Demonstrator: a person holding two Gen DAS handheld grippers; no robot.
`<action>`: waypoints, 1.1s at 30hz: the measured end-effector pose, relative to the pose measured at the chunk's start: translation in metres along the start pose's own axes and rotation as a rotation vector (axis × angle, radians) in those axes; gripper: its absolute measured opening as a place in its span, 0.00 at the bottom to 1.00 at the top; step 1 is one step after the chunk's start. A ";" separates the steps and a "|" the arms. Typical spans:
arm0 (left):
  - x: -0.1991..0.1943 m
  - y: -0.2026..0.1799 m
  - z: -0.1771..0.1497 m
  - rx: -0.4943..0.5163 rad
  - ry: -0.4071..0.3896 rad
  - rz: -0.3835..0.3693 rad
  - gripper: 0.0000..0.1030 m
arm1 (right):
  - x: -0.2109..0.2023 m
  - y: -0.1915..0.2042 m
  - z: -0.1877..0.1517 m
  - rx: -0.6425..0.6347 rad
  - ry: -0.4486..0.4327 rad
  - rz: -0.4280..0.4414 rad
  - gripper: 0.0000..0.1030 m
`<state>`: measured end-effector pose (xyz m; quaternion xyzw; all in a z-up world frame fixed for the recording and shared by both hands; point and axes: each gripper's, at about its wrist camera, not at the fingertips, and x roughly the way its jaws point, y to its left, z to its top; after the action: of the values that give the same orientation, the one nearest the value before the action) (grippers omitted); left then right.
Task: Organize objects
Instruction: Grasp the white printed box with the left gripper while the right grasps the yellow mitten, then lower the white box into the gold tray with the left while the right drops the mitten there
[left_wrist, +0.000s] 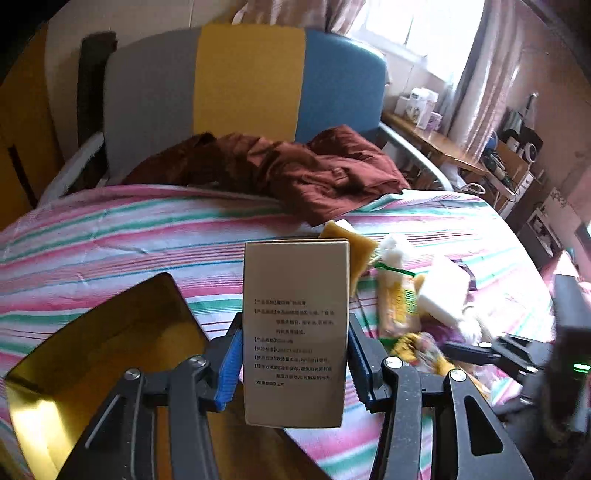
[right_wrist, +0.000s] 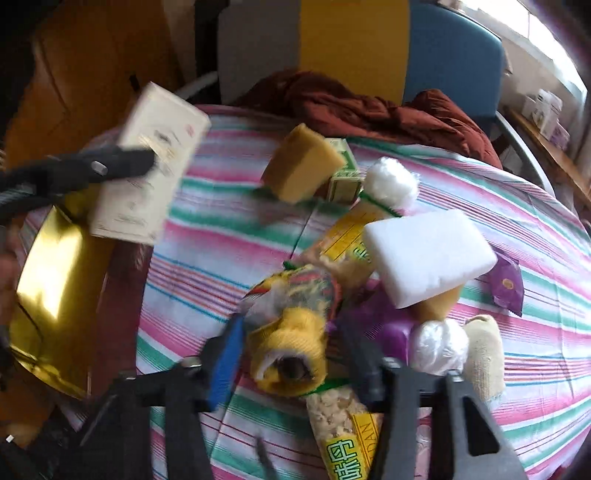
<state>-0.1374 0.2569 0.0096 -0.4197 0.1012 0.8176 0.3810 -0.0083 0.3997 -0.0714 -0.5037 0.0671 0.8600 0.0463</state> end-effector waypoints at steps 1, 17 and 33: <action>-0.009 -0.002 -0.003 0.012 -0.013 -0.001 0.49 | -0.001 0.000 0.000 -0.006 -0.009 0.000 0.34; -0.120 0.093 -0.093 -0.149 -0.071 0.190 0.49 | -0.054 0.031 0.012 0.009 -0.212 0.189 0.29; -0.153 0.172 -0.145 -0.384 -0.170 0.402 0.87 | -0.047 0.198 0.039 -0.074 -0.223 0.440 0.75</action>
<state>-0.1164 -0.0144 0.0091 -0.3855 -0.0068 0.9132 0.1319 -0.0485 0.2100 0.0024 -0.3803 0.1381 0.9015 -0.1534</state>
